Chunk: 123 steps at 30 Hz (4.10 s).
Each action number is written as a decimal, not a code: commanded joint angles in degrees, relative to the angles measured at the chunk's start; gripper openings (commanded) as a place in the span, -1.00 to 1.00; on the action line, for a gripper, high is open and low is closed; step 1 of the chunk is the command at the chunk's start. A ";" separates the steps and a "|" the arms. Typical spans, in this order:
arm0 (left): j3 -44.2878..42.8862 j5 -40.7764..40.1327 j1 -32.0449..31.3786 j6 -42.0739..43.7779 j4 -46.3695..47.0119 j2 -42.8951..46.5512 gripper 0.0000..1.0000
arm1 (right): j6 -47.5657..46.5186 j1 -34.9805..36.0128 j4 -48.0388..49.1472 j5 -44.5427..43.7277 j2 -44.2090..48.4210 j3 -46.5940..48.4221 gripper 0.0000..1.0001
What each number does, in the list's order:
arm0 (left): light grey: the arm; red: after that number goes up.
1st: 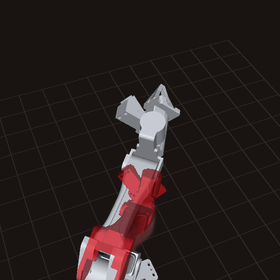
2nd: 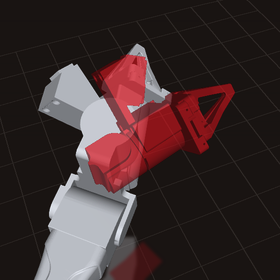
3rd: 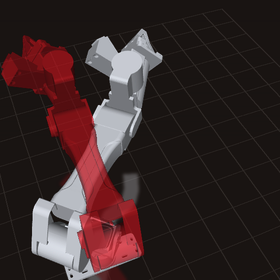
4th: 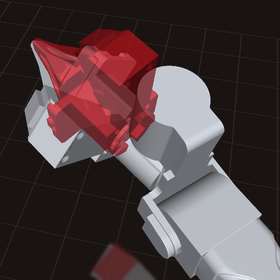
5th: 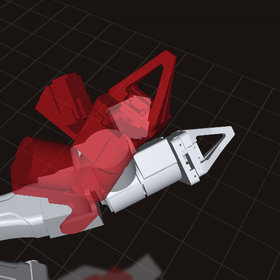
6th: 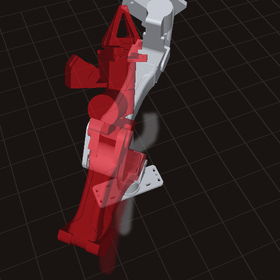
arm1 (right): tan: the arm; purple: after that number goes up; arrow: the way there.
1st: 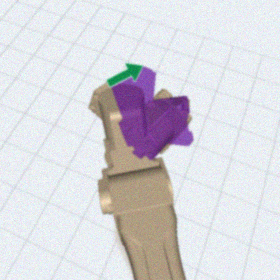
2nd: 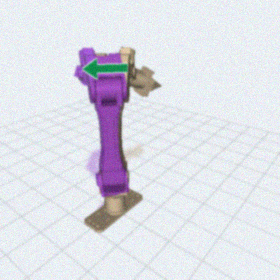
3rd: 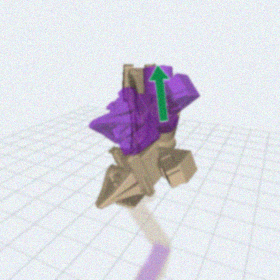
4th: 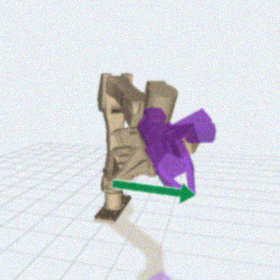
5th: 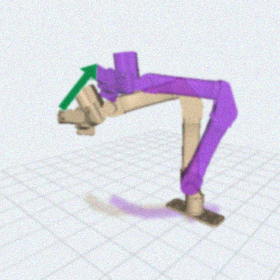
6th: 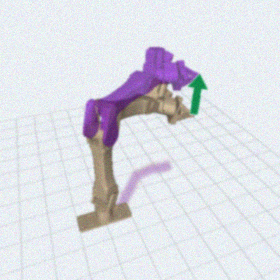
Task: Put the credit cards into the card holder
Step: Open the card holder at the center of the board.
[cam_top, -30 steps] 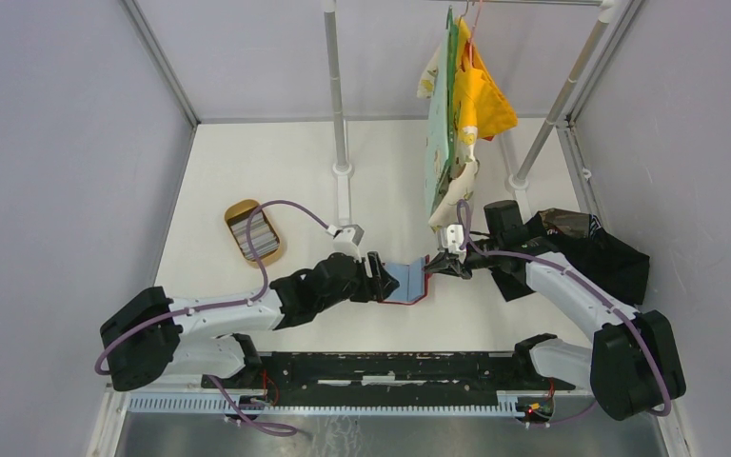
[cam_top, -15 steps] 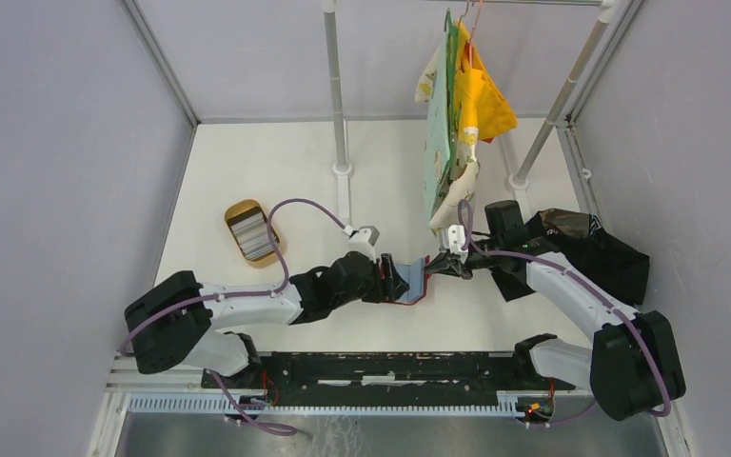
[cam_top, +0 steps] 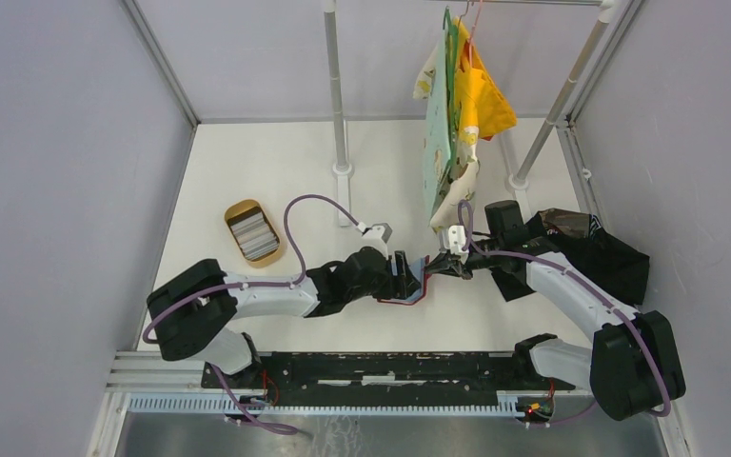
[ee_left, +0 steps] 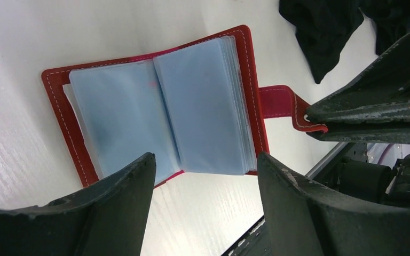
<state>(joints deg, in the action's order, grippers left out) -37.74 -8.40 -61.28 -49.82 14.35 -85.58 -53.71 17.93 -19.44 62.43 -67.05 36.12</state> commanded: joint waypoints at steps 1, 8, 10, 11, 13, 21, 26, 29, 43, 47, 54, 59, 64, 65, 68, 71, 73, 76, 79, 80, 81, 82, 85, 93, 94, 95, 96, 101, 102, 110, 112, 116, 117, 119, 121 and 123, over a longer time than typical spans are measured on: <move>-3.23 0.08 -0.50 3.23 2.52 -1.50 0.51 | -1.13 -0.25 -0.18 2.58 0.86 0.36 -1.00; -4.48 -0.37 -0.50 3.50 1.52 -3.64 0.50 | -1.31 -0.27 -0.42 2.68 0.86 0.42 -1.00; -4.69 -0.40 -0.44 3.51 1.27 -4.08 0.49 | -1.33 -0.27 -0.43 2.69 0.82 0.44 -1.00; -4.90 -0.51 -0.50 3.51 0.96 -4.39 0.48 | -1.39 -0.29 -0.45 2.69 0.80 0.45 -1.00; -5.23 -0.84 -0.49 3.50 0.35 -4.82 0.44 | -1.39 -0.33 -0.59 2.69 0.83 0.44 -1.00; -5.50 -1.61 -0.49 3.50 -0.63 -5.83 0.22 | -1.55 -0.27 -0.73 2.63 0.80 0.51 -1.00; -6.32 -1.57 -0.51 3.67 -1.32 -6.93 0.21 | -1.57 -0.26 -0.80 2.58 0.86 0.53 -1.00; -6.92 -1.96 -0.46 3.77 -2.45 -7.58 0.23 | -1.65 -0.27 -0.81 2.60 0.81 0.53 -1.00; -5.02 -9.78 -0.49 2.62 -10.51 -1.71 0.09 | -2.18 -0.62 -0.72 -1.01 0.97 0.62 -0.98; -4.74 -10.50 -0.50 2.71 -11.27 -1.17 0.06 | -2.21 -0.87 -0.60 -1.70 1.04 0.62 -0.98; -4.71 -11.63 -0.47 2.71 -12.77 -0.49 0.03 | -2.26 -1.24 -0.54 -2.73 1.13 0.62 -0.97; -4.95 -11.14 -0.47 3.05 -12.68 -0.62 0.02 | -2.52 -1.27 -0.64 -3.62 0.90 0.62 -0.96; -5.14 -10.92 -0.46 3.24 -12.91 -0.73 0.02 | -2.78 -1.28 -0.48 -5.95 0.61 0.53 -0.92; -5.27 -11.07 -0.49 3.31 -13.08 -0.73 0.02 | -2.74 -1.30 -0.28 -7.10 0.51 0.53 -0.85; -5.64 -11.32 -0.53 3.58 -13.81 -0.71 0.01 | -2.71 -1.25 0.33 -11.71 0.39 0.52 -0.62; -5.89 -11.02 -0.63 3.79 -13.67 -0.87 0.01 | -2.89 -1.32 0.42 -14.51 0.75 0.62 -0.26; -6.23 -10.64 -0.71 3.93 -13.57 -1.36 0.02 | -2.89 -1.41 0.39 -13.79 1.41 0.51 -0.08; -6.89 -10.04 -0.97 4.20 -13.47 -2.34 0.01 | -3.01 -1.33 0.51 -9.84 2.20 -0.09 -0.03; -7.42 -9.33 -1.25 4.53 -13.05 -3.06 0.02 | -2.72 -1.35 1.56 -4.92 2.84 -1.38 -0.05; -7.65 -9.06 -1.25 4.62 -12.93 -3.33 0.01 | -1.89 -1.24 2.68 -3.57 2.98 -2.03 -0.07; -7.82 -8.89 -1.33 4.69 -12.86 -3.48 0.01 | -0.91 -1.16 3.94 -2.64 3.17 -2.70 -0.09; -7.99 -8.71 -1.37 4.73 -12.78 -3.72 0.01 | -0.23 -0.94 4.87 -2.25 3.31 -3.15 -0.11; -8.30 -8.32 -1.44 4.82 -12.57 -4.26 0.01 | 2.30 0.13 8.32 -3.44 3.45 -4.29 -0.26; -8.82 -7.53 -1.54 4.83 -12.17 -5.51 0.01 | 18.47 4.28 26.19 -14.20 2.45 -9.33 -0.75; -8.83 -7.51 -1.53 4.82 -12.15 -5.56 0.01 | 20.03 4.83 27.30 -15.95 1.79 -9.55 -0.79; -8.87 -7.50 -1.59 4.82 -12.09 -5.67 0.01 | 21.25 5.59 28.39 -17.40 1.22 -9.70 -0.80; -8.85 -7.50 -1.58 4.82 -12.07 -5.74 0.01 | 22.22 6.22 29.08 -18.76 0.55 -9.73 -0.81; -8.98 -7.69 -1.57 4.82 -12.06 -6.15 0.01 | 21.35 8.79 28.02 -21.78 -2.76 -8.95 -0.81; -8.96 -7.68 -1.56 4.82 -12.13 -6.09 0.01 | 20.62 8.86 26.95 -21.88 -3.52 -8.44 -0.81; -9.78 -10.77 -1.53 4.78 -14.00 -5.52 0.01 | 11.29 8.87 17.51 -16.26 -4.79 -5.56 -0.78; -9.98 -12.51 -1.64 4.61 -15.92 -4.91 0.01 | 11.26 8.83 18.23 -16.11 -4.67 -6.04 -0.77; -9.71 -15.51 -1.53 4.18 -18.14 -2.95 0.01 | 11.96 8.85 19.00 -17.23 -5.29 -6.24 -0.77; -9.59 -16.23 -1.58 4.06 -18.62 -2.40 0.02 | 12.05 8.84 19.00 -17.34 -5.38 -6.24 -0.77; -9.42 -17.89 -1.56 3.82 -19.92 -1.48 0.02 | 12.30 8.87 19.01 -17.43 -5.51 -6.40 -0.76; -9.61 -19.55 -1.54 3.69 -21.49 -0.84 0.03 | 12.49 8.94 19.00 -17.60 -5.38 -6.58 -0.76; -9.98 -20.97 -1.51 3.68 -22.72 -0.33 0.03 | 12.66 8.92 19.00 -17.70 -5.31 -6.67 -0.76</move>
<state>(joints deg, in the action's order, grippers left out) -45.69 -23.18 -62.61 -47.05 -5.54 -88.99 -40.86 26.63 -1.17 44.07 -72.38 28.42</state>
